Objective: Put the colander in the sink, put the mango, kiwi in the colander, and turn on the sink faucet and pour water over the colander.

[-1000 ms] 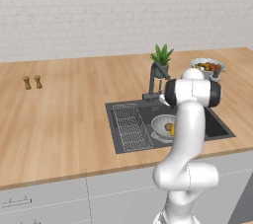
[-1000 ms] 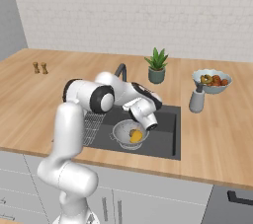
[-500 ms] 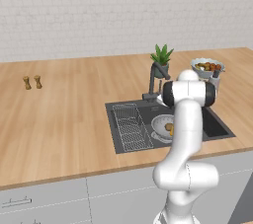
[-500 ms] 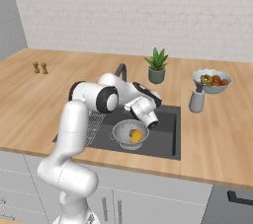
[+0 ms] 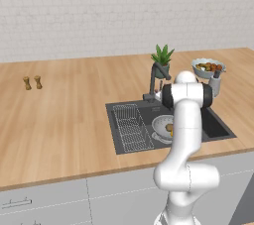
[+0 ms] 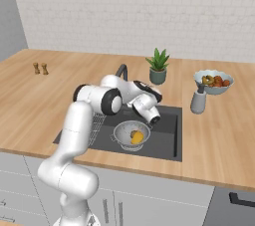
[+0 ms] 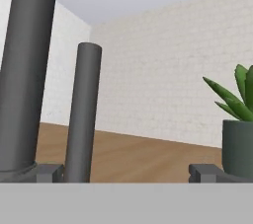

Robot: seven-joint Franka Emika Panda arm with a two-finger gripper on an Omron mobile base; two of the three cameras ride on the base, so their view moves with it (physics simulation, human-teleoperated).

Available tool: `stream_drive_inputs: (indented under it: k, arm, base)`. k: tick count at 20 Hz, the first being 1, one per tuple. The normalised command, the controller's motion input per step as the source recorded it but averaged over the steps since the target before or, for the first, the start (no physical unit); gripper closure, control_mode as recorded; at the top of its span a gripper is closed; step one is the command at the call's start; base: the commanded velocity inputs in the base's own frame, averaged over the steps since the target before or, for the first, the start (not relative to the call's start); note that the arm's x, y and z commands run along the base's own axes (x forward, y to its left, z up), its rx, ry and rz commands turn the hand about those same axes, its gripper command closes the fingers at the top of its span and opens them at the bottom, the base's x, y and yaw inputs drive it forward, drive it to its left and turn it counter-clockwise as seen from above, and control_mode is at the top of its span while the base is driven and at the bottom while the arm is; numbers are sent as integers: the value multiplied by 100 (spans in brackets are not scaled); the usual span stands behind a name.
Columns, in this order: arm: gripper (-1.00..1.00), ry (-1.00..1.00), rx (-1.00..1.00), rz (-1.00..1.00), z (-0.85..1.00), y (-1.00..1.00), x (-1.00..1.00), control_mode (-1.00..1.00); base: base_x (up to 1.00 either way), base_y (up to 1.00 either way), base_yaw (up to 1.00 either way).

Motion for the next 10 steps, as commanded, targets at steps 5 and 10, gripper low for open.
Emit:
stream_drive_inputs:
  k: [5, 10]
  arm:
    - [100, 0, 0, -1, 0, 0, 17, -100]
    - [100, 0, 0, -9, 0, 0, 6, -100]
  base:
    - [0, 0, 0]
    - [0, 0, 0]
